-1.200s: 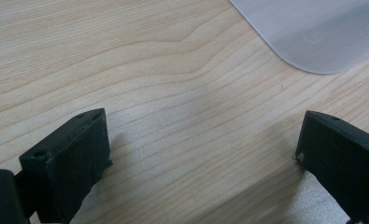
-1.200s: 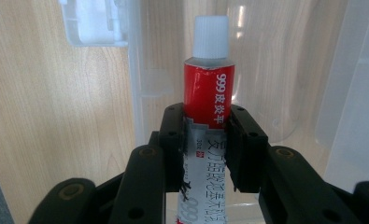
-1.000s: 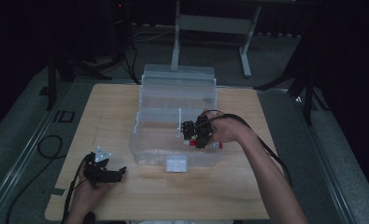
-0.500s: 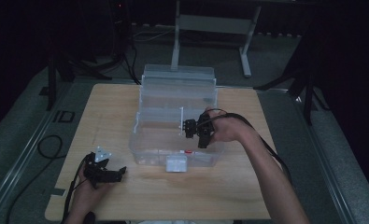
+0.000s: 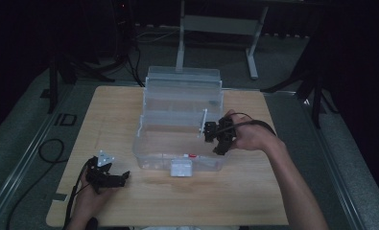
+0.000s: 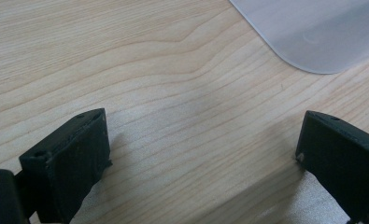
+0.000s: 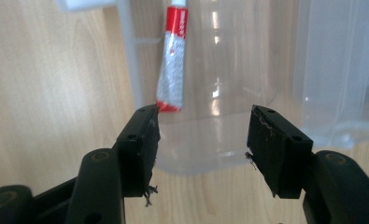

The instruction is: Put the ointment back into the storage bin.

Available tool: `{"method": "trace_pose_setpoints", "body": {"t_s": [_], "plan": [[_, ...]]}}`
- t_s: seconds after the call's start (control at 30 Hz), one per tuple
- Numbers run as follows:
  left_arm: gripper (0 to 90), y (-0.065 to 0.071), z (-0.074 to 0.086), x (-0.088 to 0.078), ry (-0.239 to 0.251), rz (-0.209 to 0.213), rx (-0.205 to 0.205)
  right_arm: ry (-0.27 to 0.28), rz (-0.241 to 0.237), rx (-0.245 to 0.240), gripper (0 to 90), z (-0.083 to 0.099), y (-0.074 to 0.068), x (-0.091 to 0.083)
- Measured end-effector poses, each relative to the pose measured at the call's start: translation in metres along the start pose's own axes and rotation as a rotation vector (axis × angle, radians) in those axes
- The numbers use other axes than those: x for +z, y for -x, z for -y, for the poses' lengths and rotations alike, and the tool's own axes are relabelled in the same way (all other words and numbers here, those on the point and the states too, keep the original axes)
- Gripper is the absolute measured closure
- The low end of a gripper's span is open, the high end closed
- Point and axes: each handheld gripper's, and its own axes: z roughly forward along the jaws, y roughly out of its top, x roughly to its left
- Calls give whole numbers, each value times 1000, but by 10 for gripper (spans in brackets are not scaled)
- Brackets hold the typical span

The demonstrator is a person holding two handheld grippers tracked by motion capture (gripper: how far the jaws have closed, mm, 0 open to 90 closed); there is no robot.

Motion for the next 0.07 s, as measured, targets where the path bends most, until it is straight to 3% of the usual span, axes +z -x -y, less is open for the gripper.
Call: {"method": "trace_pose_setpoints", "body": {"t_s": [0.07], "plan": [[33, 0, 0, 0, 0, 0, 0, 6, 14, 2, 428, 5, -3, -2]]}}
